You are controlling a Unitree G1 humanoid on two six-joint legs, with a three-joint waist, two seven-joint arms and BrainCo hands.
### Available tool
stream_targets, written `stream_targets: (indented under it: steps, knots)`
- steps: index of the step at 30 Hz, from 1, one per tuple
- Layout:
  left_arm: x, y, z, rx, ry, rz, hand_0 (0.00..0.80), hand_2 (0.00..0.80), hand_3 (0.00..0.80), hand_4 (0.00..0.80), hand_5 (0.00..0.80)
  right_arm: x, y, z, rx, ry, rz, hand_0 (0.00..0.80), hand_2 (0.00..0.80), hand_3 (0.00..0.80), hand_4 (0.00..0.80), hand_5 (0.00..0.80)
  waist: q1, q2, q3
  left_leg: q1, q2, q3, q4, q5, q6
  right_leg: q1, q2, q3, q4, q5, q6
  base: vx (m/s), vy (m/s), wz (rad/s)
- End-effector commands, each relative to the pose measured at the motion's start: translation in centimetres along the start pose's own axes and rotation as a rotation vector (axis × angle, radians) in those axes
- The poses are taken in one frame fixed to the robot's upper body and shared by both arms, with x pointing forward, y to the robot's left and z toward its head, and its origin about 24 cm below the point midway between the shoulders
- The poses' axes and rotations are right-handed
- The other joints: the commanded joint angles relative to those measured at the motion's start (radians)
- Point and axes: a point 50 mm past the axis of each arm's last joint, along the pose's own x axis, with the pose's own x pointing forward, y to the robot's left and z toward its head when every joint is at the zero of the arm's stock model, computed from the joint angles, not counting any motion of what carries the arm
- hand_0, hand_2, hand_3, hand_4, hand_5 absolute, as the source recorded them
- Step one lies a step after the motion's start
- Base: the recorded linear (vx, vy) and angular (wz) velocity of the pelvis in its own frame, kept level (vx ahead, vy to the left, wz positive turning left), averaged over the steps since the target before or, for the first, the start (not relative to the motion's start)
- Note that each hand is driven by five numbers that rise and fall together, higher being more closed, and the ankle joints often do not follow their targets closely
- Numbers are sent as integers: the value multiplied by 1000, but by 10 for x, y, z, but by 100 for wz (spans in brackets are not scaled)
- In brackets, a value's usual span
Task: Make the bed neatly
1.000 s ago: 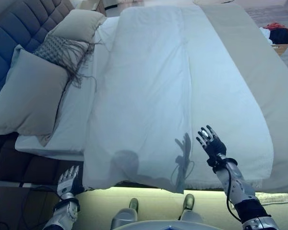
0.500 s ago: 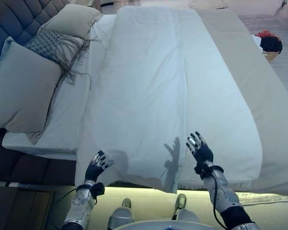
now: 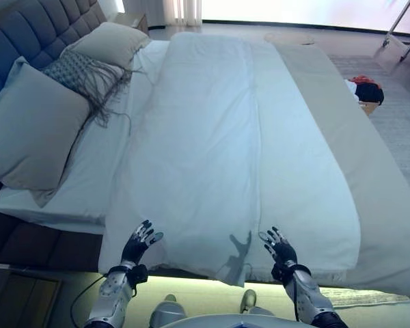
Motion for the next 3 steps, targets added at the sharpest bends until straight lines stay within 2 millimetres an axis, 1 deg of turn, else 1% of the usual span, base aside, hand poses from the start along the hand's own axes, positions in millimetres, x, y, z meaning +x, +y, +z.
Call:
stream_targets:
  steps: [1, 3]
  knots:
    - [12, -1, 27, -40, -109, -7, 0, 0, 0, 0, 0, 7, 16, 18, -8, -79, 73, 0, 0, 0, 0, 0, 37, -20, -13, -76, -12, -5, 67, 33, 64, 74, -105, 53, 69, -60, 97, 0, 0, 0]
    - [10, -1, 24, -48, -102, 1, 0, 0, 0, 0, 0, 6, 16, 17, -6, -76, 80, 0, 0, 0, 0, 0, 40, -24, -14, -75, -11, -5, 67, 32, 62, 77, -102, 51, 67, -61, 95, 0, 0, 0]
